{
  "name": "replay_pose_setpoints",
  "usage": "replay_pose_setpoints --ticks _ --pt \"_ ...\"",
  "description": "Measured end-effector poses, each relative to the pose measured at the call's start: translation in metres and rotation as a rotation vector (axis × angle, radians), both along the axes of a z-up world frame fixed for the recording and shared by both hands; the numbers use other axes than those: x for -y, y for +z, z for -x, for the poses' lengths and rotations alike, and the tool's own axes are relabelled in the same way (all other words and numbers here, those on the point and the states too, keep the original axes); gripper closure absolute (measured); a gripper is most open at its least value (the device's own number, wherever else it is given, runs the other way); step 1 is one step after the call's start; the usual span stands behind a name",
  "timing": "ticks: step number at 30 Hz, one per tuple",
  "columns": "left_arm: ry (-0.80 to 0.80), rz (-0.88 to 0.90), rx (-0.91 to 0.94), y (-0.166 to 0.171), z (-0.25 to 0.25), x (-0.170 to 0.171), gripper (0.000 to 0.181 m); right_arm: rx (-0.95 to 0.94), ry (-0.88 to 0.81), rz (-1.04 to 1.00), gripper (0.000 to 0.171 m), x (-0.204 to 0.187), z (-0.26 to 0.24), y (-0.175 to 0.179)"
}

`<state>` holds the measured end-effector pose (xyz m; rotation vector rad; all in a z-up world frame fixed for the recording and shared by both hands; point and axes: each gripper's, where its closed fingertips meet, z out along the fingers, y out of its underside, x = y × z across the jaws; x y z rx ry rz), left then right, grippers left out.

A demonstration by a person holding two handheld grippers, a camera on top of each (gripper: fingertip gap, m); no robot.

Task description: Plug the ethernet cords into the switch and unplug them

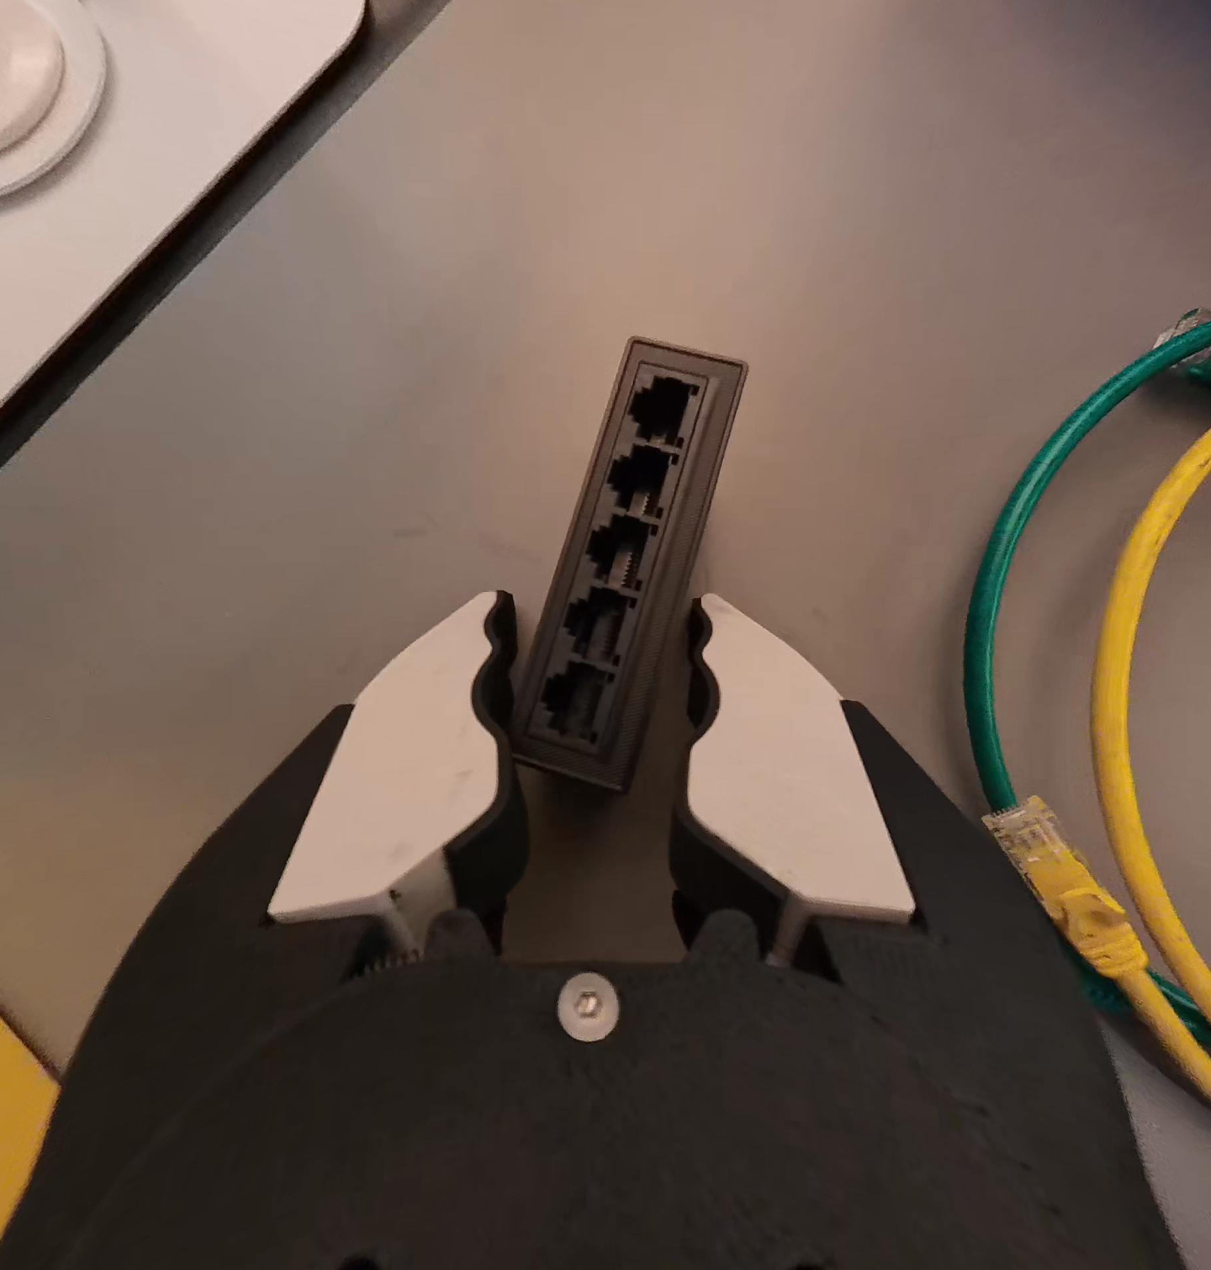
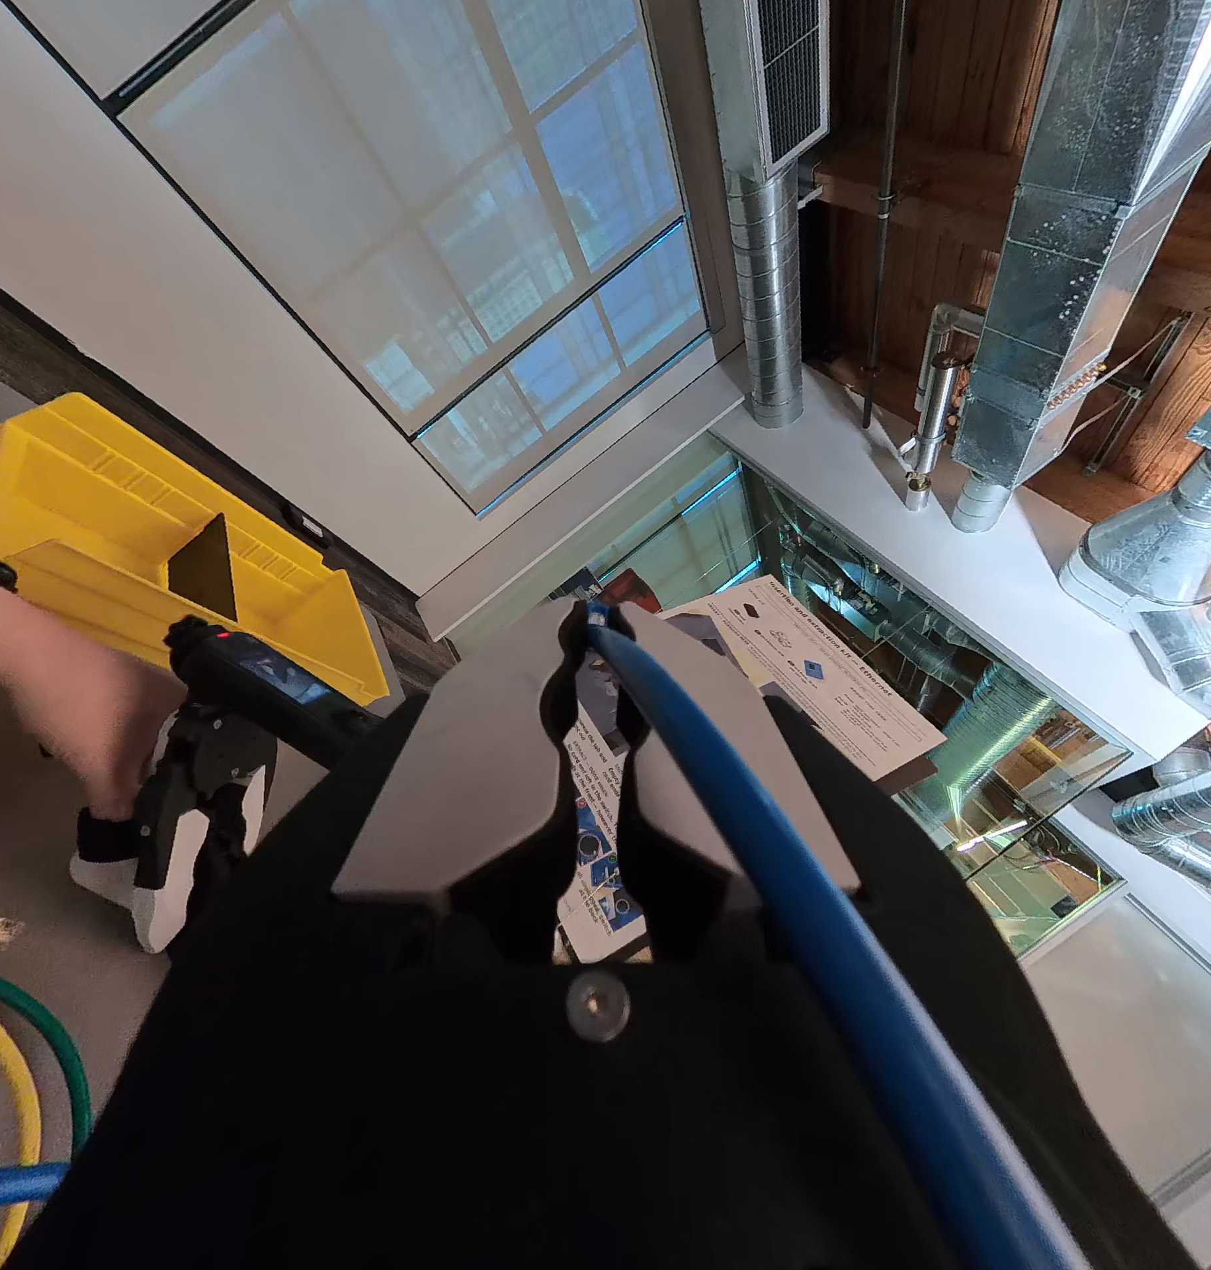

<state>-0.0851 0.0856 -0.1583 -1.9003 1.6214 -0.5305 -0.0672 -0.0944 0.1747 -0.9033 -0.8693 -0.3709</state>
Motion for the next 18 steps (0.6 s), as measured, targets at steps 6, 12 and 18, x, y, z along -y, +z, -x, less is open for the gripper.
replay_pose_setpoints --ticks 6,12,18 --pt "-0.005 0.030 0.098 -0.001 -0.003 0.003 0.133 -0.001 -0.004 0.005 0.165 -0.002 -0.002 -0.001" --pt "-0.001 0.030 0.098 -0.001 -0.004 0.002 0.123 0.009 -0.011 0.015 0.165 -0.005 -0.001 -0.004" --pt "-0.057 -0.082 0.117 0.006 -0.016 0.003 0.150 0.019 -0.023 0.036 0.165 -0.012 0.001 -0.010"
